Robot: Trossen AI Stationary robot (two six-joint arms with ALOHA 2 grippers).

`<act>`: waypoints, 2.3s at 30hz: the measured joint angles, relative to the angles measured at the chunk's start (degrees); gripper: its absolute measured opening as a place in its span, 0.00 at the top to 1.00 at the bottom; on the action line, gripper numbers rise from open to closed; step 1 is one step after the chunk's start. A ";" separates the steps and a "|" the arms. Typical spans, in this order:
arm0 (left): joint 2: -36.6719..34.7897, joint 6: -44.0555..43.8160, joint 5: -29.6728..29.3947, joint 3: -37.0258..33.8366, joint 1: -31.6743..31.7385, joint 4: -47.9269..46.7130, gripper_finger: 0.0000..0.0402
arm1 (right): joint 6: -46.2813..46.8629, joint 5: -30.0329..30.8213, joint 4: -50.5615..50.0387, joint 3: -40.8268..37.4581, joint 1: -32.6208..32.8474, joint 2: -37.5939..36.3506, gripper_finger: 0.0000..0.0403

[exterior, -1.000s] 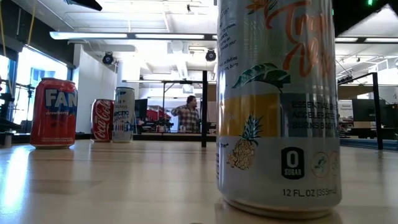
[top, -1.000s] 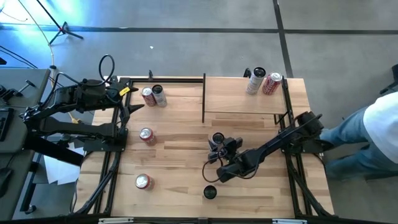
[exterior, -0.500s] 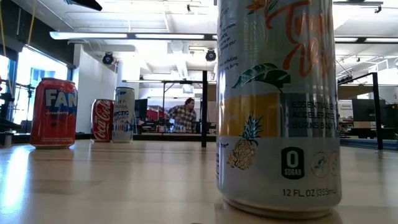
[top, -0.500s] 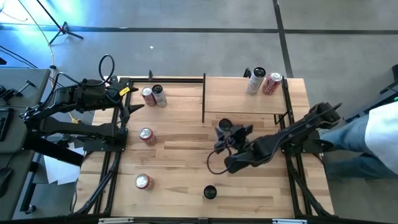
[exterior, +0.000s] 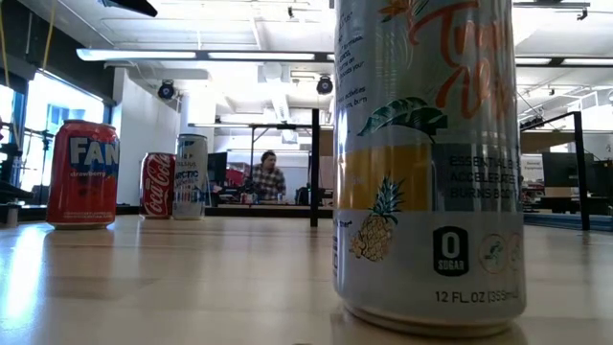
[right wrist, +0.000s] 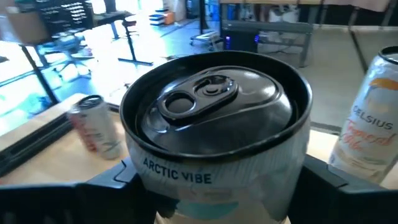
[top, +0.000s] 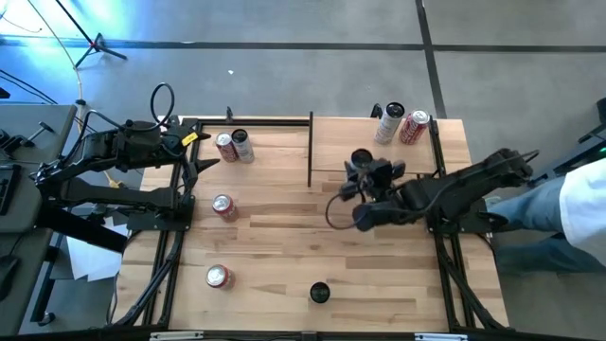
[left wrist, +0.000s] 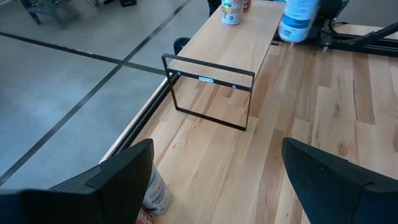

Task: Place canned beverage on shelf
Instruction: Put the white soda can on the shelf

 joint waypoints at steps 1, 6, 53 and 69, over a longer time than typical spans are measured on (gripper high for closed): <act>0.00 0.00 -0.01 0.01 0.00 -0.01 0.17 | -0.02 -0.81 -0.18 0.00 -1.20 0.03 0.39; 0.01 0.00 -0.01 0.01 0.00 -0.01 0.17 | -0.40 -2.79 -0.52 -0.03 -7.53 0.58 0.38; -0.01 0.00 0.00 0.01 0.00 0.00 0.17 | -5.12 1.36 15.39 -0.13 -25.04 9.92 0.38; 0.01 0.00 -0.01 0.01 0.00 0.00 0.17 | -4.04 0.07 15.35 -0.13 -28.23 9.94 0.38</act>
